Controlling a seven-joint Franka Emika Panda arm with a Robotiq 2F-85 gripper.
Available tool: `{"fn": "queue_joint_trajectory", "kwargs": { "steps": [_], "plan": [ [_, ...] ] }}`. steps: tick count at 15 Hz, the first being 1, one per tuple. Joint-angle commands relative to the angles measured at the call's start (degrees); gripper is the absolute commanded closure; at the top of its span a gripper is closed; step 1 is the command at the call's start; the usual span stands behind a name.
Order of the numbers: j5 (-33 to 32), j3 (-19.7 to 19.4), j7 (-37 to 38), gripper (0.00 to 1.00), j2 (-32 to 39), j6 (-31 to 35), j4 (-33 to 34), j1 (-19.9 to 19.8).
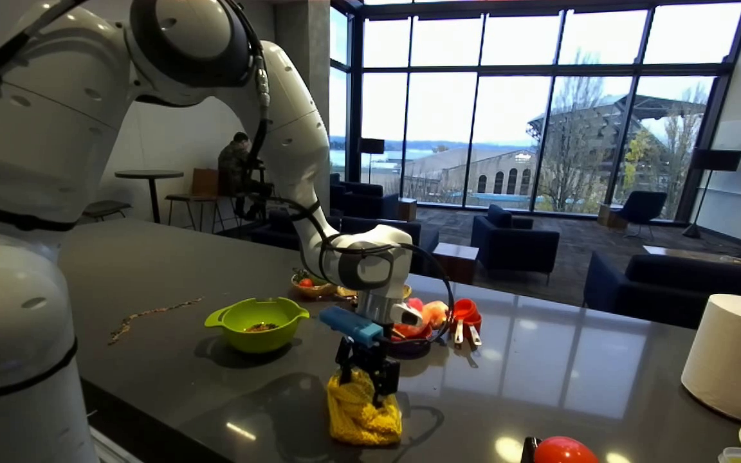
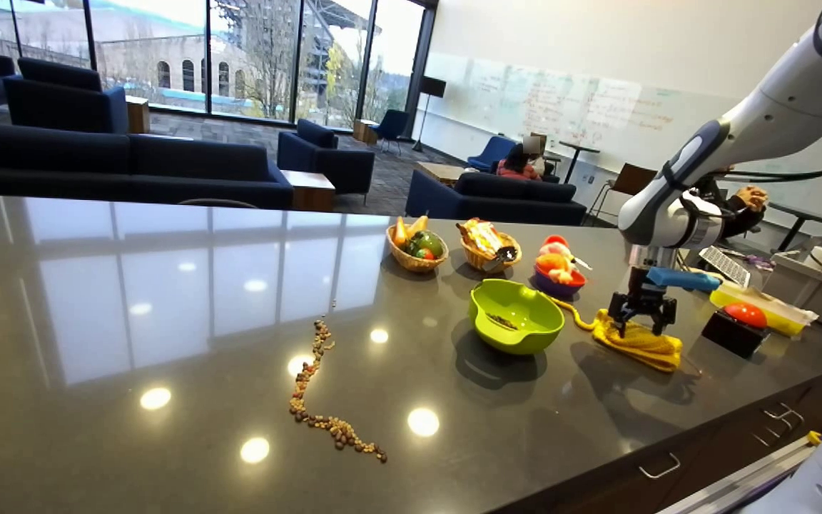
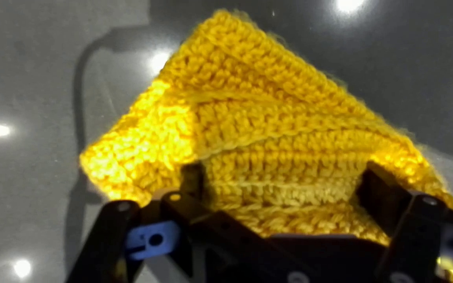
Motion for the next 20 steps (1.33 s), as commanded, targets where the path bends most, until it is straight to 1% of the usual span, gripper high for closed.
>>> {"fn": "queue_joint_trajectory", "kwargs": {
  "steps": [1,3,5,11,17,20],
  "plan": [
    [-5.53,-1.34,1.29,0.00,-5.15,-5.14,-1.92,1.40],
    [-8.69,-1.60,1.81,0.00,-7.62,-7.34,-2.61,1.88],
    [-10.85,-1.44,2.00,0.00,-9.36,-8.10,-2.93,1.99],
    [-12.64,-0.37,-0.50,0.00,-12.45,-6.54,-3.68,1.74],
    [-12.47,1.76,-12.32,0.00,-16.12,-2.43,-7.28,1.52],
    [-13.15,2.13,-14.56,0.00,-18.25,-0.25,-9.30,1.97]
  ]
}}
